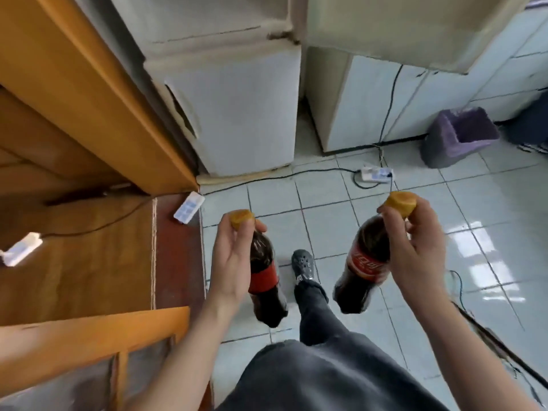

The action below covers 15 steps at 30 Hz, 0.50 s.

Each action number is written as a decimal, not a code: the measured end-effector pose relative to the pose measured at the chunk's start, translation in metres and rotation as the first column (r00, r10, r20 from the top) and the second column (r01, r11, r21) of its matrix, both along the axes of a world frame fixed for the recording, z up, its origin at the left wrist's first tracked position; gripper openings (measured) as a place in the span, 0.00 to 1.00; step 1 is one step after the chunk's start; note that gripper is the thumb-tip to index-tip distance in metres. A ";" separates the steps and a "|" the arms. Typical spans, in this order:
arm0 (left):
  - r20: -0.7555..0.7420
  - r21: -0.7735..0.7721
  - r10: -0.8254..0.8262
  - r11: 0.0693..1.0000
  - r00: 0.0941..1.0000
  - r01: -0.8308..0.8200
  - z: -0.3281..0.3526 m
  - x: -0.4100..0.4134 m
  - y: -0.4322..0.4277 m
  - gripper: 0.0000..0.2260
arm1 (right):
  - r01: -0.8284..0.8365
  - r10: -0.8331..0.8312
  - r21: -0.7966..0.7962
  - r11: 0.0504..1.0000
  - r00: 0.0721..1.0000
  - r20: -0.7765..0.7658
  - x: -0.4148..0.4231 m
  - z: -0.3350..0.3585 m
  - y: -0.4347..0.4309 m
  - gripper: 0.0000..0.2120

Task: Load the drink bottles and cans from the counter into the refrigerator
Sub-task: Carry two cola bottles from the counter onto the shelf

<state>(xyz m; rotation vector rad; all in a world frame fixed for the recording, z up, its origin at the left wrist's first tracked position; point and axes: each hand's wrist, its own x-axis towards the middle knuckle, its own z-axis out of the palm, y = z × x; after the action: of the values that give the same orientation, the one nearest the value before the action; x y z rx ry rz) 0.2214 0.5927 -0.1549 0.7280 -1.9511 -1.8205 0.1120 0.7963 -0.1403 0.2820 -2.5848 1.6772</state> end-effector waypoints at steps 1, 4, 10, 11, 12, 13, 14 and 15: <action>0.012 -0.016 0.061 0.998 0.998 -0.061 -0.002 -0.009 -0.013 0.18 | -0.047 0.047 -0.001 0.999 0.999 -0.005 -0.018 -0.001 -0.016 0.03; 0.075 -0.098 0.212 0.974 0.974 -0.205 -0.001 -0.042 -0.047 0.14 | -0.183 0.183 -0.022 0.983 0.983 -0.003 -0.071 0.002 -0.062 0.02; 0.038 -0.108 0.348 0.933 0.937 -0.342 0.030 -0.129 -0.091 0.08 | -0.375 0.370 -0.094 0.922 0.927 -0.063 -0.168 0.021 -0.143 0.05; 0.029 -0.105 0.364 0.927 0.931 -0.359 0.034 -0.140 -0.098 0.10 | -0.402 0.396 -0.105 0.910 0.916 -0.070 -0.181 0.024 -0.156 0.03; 0.018 -0.103 0.381 0.921 0.925 -0.377 0.037 -0.149 -0.105 0.11 | -0.431 0.424 -0.111 0.896 0.902 -0.078 -0.194 0.026 -0.169 0.04; 0.008 -0.103 0.397 0.913 0.918 -0.394 0.039 -0.156 -0.111 0.11 | -0.458 0.451 -0.111 0.882 0.889 -0.080 -0.205 0.028 -0.181 0.04; -0.002 -0.107 0.413 0.906 0.911 -0.411 0.043 -0.163 -0.116 0.11 | -0.477 0.471 -0.113 0.872 0.879 -0.075 -0.215 0.030 -0.192 0.03; -0.010 -0.119 0.426 0.898 0.905 -0.424 0.047 -0.170 -0.123 0.10 | -0.490 0.486 -0.124 0.863 0.871 -0.065 -0.225 0.033 -0.202 0.02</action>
<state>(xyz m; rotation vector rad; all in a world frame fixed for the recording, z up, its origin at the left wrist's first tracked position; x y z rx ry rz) 0.0514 0.4695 -0.1077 1.0381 -1.7198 -1.4264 -0.1128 0.5939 -0.1077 1.0246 -2.4943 1.9561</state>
